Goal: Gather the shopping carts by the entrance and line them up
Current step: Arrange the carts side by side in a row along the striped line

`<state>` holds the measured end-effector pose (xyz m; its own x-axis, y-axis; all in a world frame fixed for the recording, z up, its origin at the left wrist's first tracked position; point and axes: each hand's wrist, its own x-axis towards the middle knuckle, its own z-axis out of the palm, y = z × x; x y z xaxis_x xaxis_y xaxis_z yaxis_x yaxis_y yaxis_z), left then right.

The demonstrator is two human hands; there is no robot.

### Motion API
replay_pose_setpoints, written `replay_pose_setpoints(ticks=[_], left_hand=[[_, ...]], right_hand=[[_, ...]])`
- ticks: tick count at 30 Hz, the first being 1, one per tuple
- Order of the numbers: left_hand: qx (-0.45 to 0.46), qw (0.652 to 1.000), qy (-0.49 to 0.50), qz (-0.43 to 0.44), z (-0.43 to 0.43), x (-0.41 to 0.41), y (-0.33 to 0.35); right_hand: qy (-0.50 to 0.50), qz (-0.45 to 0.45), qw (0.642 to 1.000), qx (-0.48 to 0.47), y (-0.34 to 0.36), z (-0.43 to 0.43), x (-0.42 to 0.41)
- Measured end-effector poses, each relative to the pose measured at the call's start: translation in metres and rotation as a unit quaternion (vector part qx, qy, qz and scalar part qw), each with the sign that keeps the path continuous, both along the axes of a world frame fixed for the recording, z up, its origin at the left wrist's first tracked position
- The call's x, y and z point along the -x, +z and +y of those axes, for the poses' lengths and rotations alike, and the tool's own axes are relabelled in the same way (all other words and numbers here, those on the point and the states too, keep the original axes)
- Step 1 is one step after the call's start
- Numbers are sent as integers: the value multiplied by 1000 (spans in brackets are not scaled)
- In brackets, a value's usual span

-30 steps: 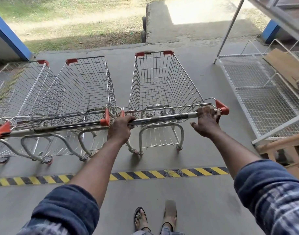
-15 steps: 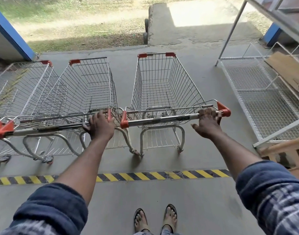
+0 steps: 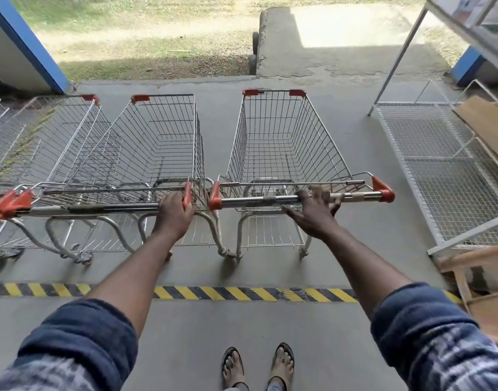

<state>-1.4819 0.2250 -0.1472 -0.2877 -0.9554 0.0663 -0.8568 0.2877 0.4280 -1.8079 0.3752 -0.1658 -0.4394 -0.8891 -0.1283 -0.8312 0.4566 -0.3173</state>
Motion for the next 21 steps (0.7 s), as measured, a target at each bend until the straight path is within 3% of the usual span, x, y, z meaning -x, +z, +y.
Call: replay_pose_setpoints(ticks=[8,21], left_hand=[[8,999,-47,-24,-15,-36,-9],[7,999,-27,-28,-18,-32,-15]], right_hand=[[-16,-21,999,20,0,-4,-3],[-18,-11,999,35,-1,-4,-3]])
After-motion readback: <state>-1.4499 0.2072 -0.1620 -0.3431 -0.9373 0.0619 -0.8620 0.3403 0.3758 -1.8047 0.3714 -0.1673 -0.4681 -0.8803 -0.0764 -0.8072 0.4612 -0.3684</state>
